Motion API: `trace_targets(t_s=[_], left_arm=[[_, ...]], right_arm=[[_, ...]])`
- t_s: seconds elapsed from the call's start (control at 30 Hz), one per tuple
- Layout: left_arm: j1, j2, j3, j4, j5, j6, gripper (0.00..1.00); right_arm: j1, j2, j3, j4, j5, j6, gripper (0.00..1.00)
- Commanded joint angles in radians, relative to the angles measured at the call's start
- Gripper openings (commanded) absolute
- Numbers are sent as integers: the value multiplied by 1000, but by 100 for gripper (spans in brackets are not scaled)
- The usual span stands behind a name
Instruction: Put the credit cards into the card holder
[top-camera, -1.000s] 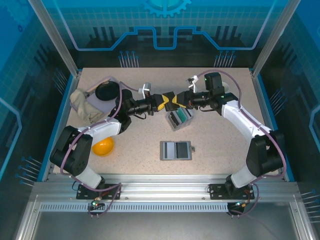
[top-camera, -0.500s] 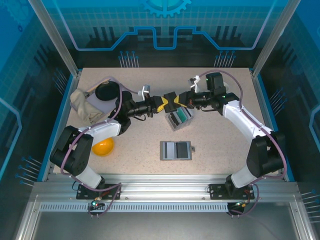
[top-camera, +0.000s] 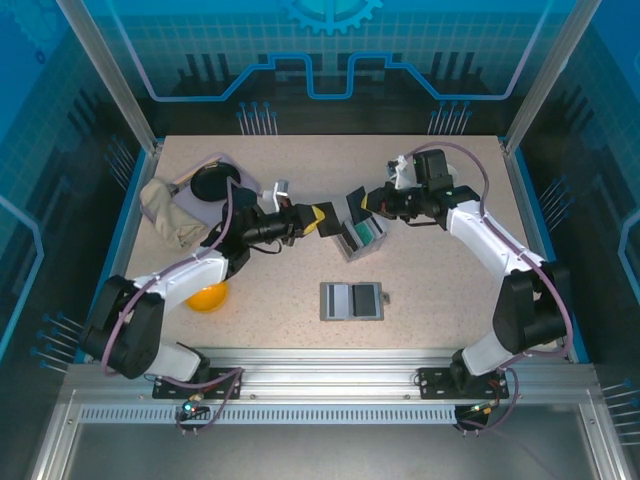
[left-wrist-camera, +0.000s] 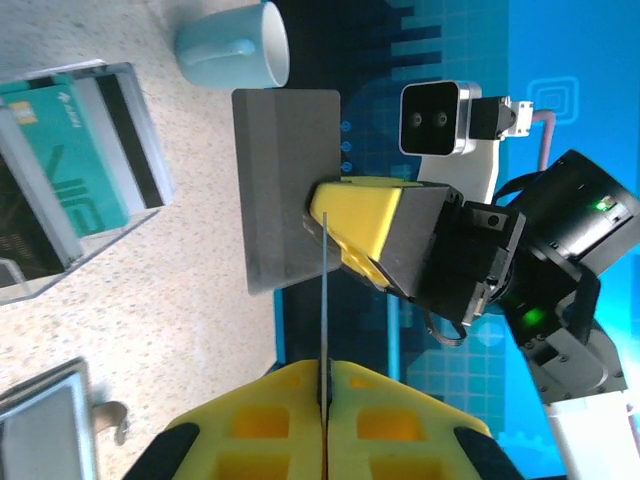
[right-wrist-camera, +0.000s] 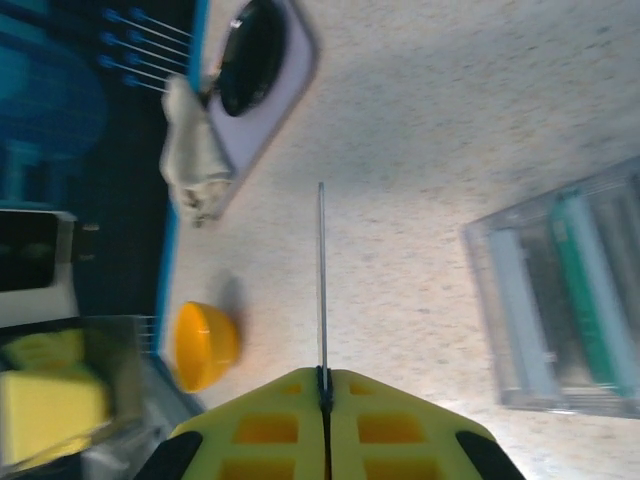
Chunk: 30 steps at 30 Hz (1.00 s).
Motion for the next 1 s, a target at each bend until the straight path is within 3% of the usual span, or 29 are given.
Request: trace_targets(t_s=[0.0,0.27,0.4,0.97], left_arm=[[10,-46,-45,-181,-81,99,6],[12,-108,-82,-271,-143,122,6],[12,-120,-87,-282,-149,127,6],[12,-94,-79,-255,-130,109,7]], right_arm=[[78,70,66,-133,195,-195,7],[270,192,131,-177,571,-369,5],[302,225,144,-173,647,-405,5],[313,324,157,-151,674,-418,10]])
